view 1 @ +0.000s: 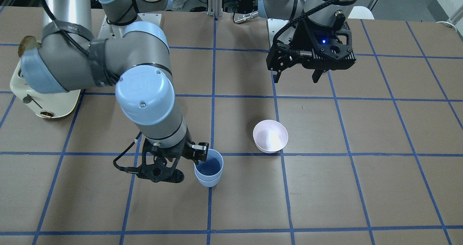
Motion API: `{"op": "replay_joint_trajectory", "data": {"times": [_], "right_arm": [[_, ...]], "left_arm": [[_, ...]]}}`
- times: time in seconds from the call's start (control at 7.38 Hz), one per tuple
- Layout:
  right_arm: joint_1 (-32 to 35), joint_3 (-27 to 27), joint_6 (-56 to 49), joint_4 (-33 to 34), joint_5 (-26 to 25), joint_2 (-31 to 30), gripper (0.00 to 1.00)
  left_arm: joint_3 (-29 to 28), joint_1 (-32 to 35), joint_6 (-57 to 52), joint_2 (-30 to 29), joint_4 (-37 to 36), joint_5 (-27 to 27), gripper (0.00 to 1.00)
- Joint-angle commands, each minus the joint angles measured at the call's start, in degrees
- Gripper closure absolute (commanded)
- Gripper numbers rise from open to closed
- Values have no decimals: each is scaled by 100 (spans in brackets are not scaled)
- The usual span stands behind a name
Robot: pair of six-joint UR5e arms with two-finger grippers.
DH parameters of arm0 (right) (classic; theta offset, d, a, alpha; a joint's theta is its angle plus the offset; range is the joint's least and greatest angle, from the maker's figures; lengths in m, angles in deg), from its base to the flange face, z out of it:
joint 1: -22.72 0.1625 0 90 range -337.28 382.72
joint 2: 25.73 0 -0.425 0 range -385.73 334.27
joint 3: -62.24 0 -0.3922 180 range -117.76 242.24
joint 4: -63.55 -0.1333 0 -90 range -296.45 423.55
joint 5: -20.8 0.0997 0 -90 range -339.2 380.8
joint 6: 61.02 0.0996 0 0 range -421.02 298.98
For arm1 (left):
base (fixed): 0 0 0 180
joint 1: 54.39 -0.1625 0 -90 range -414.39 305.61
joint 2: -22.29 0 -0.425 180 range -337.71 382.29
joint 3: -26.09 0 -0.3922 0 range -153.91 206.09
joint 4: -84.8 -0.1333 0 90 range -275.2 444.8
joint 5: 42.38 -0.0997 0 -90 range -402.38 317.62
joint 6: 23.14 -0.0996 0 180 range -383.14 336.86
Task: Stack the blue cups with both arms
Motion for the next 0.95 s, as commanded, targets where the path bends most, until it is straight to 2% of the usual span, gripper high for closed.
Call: {"op": "replay_joint_trajectory", "data": {"times": [0.0, 0.14, 0.41, 0.54, 0.68, 0.81], "right_arm": [[-631, 0, -1636, -769, -340, -688, 0], [-773, 393, -2051, -1146, -358, -1214, 0], [-1055, 1141, -2372, -1071, -384, -2146, 0], [-1065, 1431, -2346, -1019, -358, -2430, 0], [-1073, 1617, -2354, -461, -358, -2467, 0], [-1065, 1584, -2363, -308, -306, -2468, 0]], "left_arm": [[2, 3, 41, -4, -6, 24, 0], [10, 3, 59, -12, -6, 25, 0], [11, 3, 68, -4, -6, 33, 0], [11, 3, 68, -4, -14, 25, 0], [11, 3, 68, -4, -14, 25, 0], [11, 3, 68, -4, -14, 25, 0]]}}
